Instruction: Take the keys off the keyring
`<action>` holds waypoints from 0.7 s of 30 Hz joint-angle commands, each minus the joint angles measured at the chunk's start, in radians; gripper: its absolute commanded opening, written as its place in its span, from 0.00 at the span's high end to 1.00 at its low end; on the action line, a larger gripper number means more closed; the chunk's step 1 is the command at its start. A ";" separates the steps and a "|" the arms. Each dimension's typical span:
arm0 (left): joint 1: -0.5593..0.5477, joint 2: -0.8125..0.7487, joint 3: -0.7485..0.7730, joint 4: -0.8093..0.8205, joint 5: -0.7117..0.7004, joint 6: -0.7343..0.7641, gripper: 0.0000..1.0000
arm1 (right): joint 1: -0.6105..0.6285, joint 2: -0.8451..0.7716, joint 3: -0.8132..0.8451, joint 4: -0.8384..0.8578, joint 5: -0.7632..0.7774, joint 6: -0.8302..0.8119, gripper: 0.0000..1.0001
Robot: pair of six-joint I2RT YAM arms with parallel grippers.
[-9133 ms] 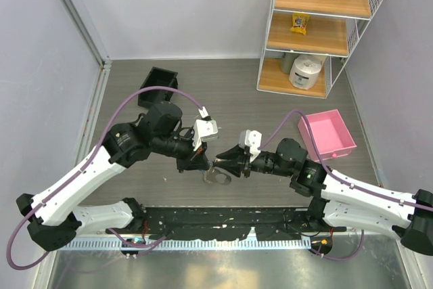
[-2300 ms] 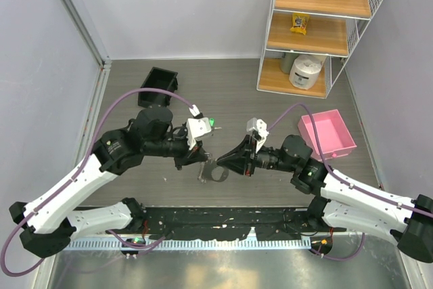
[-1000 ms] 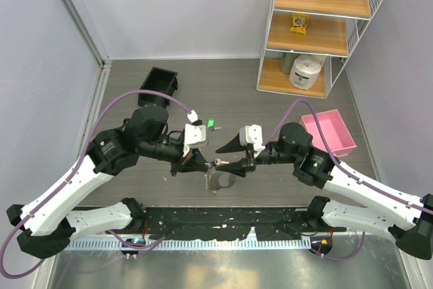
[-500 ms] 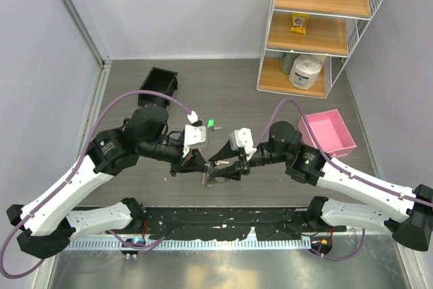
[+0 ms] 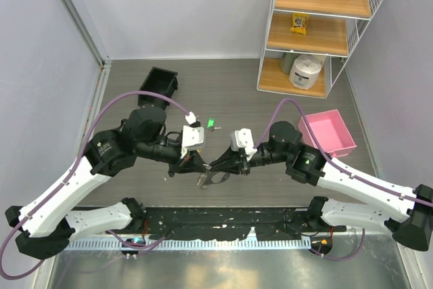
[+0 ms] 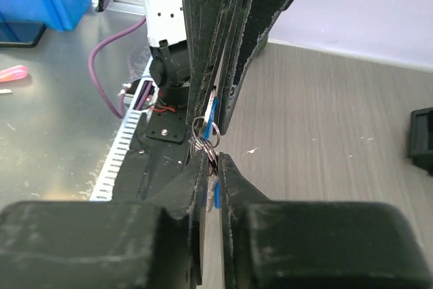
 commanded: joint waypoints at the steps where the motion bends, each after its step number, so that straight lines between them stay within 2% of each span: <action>1: -0.001 -0.026 0.030 0.018 0.009 0.007 1.00 | 0.005 -0.043 0.018 0.023 0.008 0.008 0.95; 8: -0.001 -0.036 0.010 0.024 -0.006 0.006 1.00 | 0.005 -0.066 -0.010 0.073 0.038 0.076 0.95; 13: -0.001 -0.062 -0.070 0.057 -0.023 -0.014 1.00 | -0.009 -0.080 -0.012 0.081 0.112 0.152 0.95; 21: -0.001 -0.097 -0.206 0.106 -0.109 -0.062 1.00 | -0.190 -0.181 -0.140 0.290 0.112 0.415 0.95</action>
